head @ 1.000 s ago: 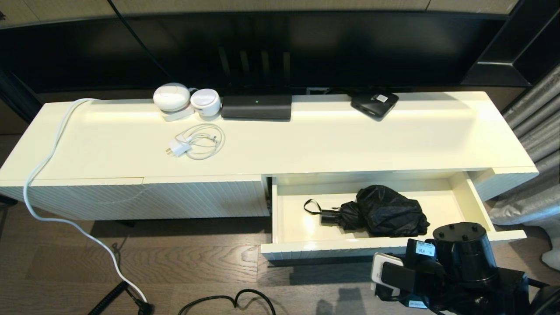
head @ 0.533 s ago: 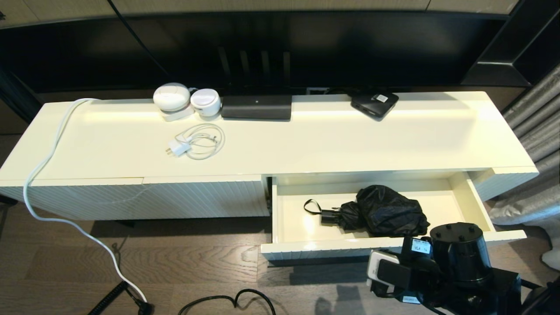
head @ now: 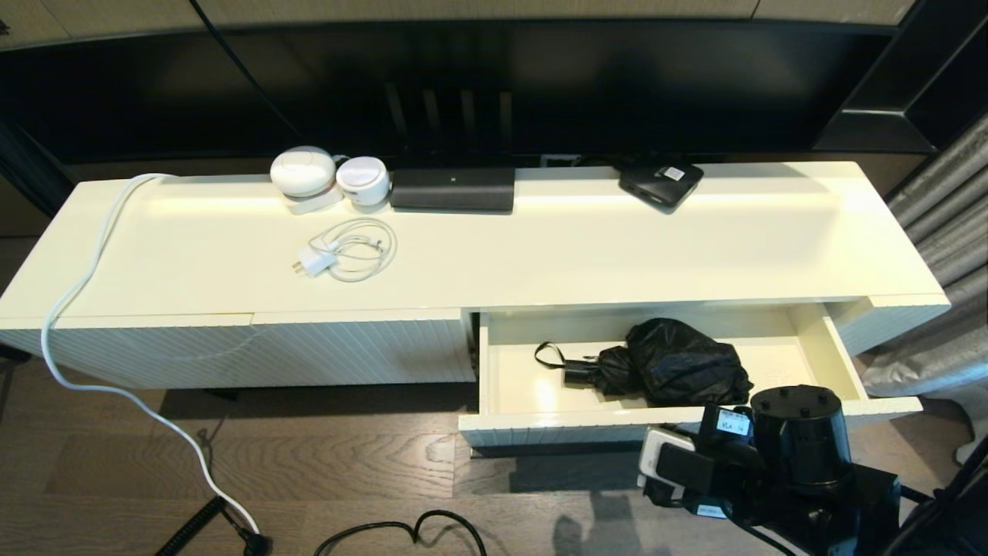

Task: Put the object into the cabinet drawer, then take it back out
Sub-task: Close the drawer

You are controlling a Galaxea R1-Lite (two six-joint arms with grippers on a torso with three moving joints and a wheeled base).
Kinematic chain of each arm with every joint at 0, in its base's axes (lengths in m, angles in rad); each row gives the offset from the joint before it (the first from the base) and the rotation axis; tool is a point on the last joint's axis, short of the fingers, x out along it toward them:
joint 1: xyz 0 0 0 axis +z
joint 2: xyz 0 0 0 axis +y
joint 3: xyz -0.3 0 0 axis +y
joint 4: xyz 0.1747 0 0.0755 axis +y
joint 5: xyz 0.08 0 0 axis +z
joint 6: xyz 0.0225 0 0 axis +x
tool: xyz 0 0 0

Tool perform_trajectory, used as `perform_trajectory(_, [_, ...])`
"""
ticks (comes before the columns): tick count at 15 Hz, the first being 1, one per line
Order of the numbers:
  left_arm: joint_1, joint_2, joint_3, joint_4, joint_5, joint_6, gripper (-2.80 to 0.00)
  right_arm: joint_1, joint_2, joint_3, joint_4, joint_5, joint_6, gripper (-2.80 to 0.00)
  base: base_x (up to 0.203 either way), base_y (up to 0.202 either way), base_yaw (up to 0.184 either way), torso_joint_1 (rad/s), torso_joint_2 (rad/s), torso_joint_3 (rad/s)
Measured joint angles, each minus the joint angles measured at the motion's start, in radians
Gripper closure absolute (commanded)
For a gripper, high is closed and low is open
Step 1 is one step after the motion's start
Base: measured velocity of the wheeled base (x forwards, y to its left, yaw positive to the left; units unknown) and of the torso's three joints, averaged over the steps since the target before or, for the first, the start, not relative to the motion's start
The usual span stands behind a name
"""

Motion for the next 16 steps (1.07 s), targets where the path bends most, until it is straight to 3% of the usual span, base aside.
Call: perform_trajectory(16, [0.0,0.0,0.0,0.0,0.0,0.0,0.0,-0.079,0.056,-0.121,0.002,0.001,-0.032,0.0,0.0,0.0,0.0,0.0,0.0,0.0])
